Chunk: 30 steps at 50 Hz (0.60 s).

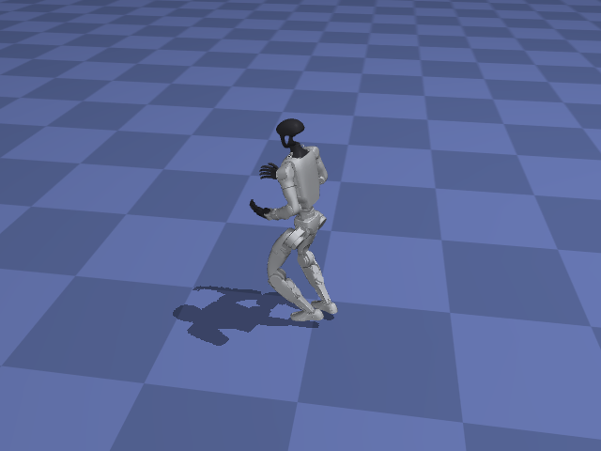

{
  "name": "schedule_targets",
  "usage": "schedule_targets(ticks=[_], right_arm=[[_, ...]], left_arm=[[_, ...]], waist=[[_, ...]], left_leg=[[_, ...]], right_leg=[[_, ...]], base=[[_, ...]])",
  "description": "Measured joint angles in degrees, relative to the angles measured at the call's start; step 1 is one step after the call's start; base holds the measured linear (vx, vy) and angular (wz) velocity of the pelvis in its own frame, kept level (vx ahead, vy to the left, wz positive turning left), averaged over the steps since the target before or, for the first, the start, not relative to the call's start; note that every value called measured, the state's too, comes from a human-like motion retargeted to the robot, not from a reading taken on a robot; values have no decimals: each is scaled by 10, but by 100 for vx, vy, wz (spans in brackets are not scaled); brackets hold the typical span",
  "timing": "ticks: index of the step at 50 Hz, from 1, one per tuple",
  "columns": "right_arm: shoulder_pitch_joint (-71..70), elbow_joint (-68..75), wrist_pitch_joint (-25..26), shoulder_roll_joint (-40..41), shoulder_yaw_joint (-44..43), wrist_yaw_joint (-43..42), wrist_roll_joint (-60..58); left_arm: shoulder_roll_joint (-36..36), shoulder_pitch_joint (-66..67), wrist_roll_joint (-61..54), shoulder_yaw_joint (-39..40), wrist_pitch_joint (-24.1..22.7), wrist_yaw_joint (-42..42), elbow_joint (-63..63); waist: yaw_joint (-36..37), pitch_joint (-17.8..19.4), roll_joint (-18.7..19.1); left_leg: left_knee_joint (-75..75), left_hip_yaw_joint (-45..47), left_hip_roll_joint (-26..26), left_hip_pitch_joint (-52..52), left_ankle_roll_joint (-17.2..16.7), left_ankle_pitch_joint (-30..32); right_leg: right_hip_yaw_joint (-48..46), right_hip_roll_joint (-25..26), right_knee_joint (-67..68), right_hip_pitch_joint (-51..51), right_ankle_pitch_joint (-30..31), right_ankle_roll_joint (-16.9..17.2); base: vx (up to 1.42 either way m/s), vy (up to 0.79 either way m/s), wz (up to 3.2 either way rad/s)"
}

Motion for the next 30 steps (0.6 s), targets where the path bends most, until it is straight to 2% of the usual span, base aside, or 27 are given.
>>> schedule_targets(ticks=[2, 5, 10, 15, 18, 24, 30], right_arm=[[-6, -15, -3, -5, 12, 9, 0], [-21, -28, 0, -12, 29, 24, -7], [-35, -19, 13, -18, 46, 41, -47], [-41, 10, 21, -10, 42, 45, -78], [-17, 11, 19, -19, 30, 46, -77], [33, -9, 12, -37, 8, 54, -67], [48, -10, 16, -40, -6, 58, -66]], left_arm=[[3, 10, -3, 1, 5, -1, -1], [7, 15, -1, 3, 11, -3, 1], [10, 5, 26, 2, 20, -12, 17], [-1, -45, 50, 18, 15, -18, 27], [-6, -50, 31, 28, 14, -32, -6], [4, -36, -11, 31, 12, -67, -79], [11, -25, -37, 24, 22, -100, -104]], waist=[[1, -7, -22], [-4, -12, -56], [-6, -8, -74], [-24, 14, -87], [-39, 11, -85], [-52, -4, -63], [-42, -1, -44]], left_leg=[[-61, 8, -40, -3, -4, 21], [-125, 10, -103, 5, 2, 35], [-81, 0, -140, 8, 48, -56], [-103, 13, -173, 54, 73, -84], [-139, 10, -182, 77, 66, -65], [-197, -20, -183, 114, 34, -16], [-185, -39, -170, 135, 32, -35]], right_leg=[[-5, -37, 24, -9, 3, 8], [3, -87, 80, -24, -33, 6], [5, -141, 200, -40, -112, -30], [30, -175, 259, -62, -130, -49], [35, -171, 232, -75, -126, -47], [37, -120, 105, -59, -94, -21], [28, -94, 46, -7, -113, -19]], base=[[31, 7, -37], [26, 8, -40], [18, 10, -55], [16, 11, -24], [14, 6, -14], [12, 0, -9], [5, -2, -7]])
